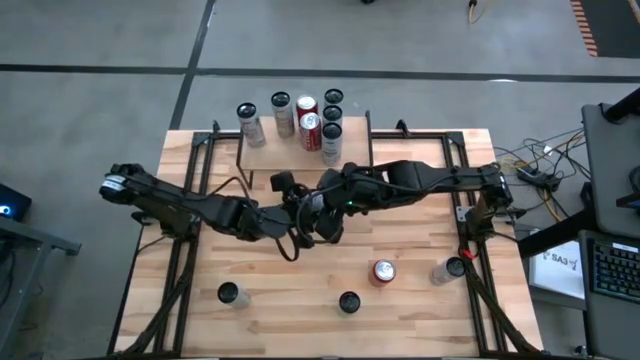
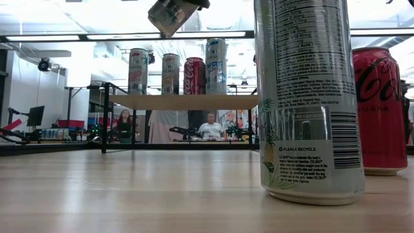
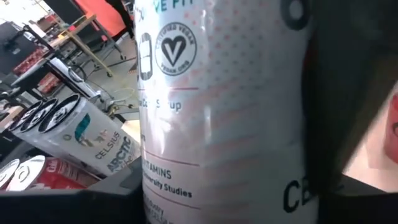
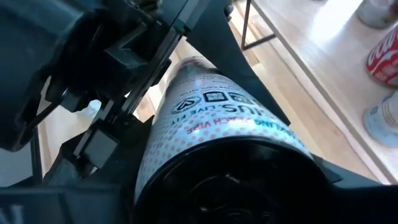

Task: Place canned beverage on shelf
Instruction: Put the white soda can aligned with the other white soda can on the shelf

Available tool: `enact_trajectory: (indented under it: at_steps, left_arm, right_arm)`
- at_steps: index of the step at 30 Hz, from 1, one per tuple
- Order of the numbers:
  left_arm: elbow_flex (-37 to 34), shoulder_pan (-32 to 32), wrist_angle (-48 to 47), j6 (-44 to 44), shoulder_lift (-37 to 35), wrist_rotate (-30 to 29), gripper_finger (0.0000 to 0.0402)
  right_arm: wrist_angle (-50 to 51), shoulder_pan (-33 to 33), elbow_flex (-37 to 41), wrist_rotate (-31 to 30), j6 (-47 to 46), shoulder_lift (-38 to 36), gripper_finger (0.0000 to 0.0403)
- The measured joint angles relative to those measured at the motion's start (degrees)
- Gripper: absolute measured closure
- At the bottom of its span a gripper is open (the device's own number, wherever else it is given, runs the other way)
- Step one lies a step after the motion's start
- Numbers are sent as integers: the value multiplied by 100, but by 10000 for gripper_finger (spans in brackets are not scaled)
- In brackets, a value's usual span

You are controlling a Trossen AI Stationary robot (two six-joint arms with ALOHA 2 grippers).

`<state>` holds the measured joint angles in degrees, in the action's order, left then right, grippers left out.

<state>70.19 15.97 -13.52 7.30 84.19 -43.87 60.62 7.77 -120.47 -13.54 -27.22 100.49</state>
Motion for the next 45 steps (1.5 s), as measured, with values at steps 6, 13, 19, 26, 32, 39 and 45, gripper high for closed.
enact_trajectory:
  at_steps: [6,13,19,26,32,39,45]
  left_arm:
    - [-337,-26,-48,64,-483,50,180]
    - [-1820,-472,1197,230,-1720,-14,180]
    - [-3554,-1500,3783,677,-2641,399,180]
    - [-4979,-3025,6058,295,-2773,1322,180]
    - [-5369,-3459,6517,186,-2747,1470,180]
    - [-5371,-3642,6724,175,-2340,1447,180]
    - [-5383,-3667,7213,180,-1932,1331,180]
  right_arm:
    - [126,11,-170,-46,-7,-250,19]
    - [504,9,-148,-730,164,-459,30]
    - [693,9,-134,-1234,184,-613,30]
    - [699,10,-116,-1239,284,-606,29]
    - [686,9,-117,-1259,284,-577,29]
    - [646,7,-115,-1508,402,-577,28]
    - [639,9,-115,-1512,411,-577,29]
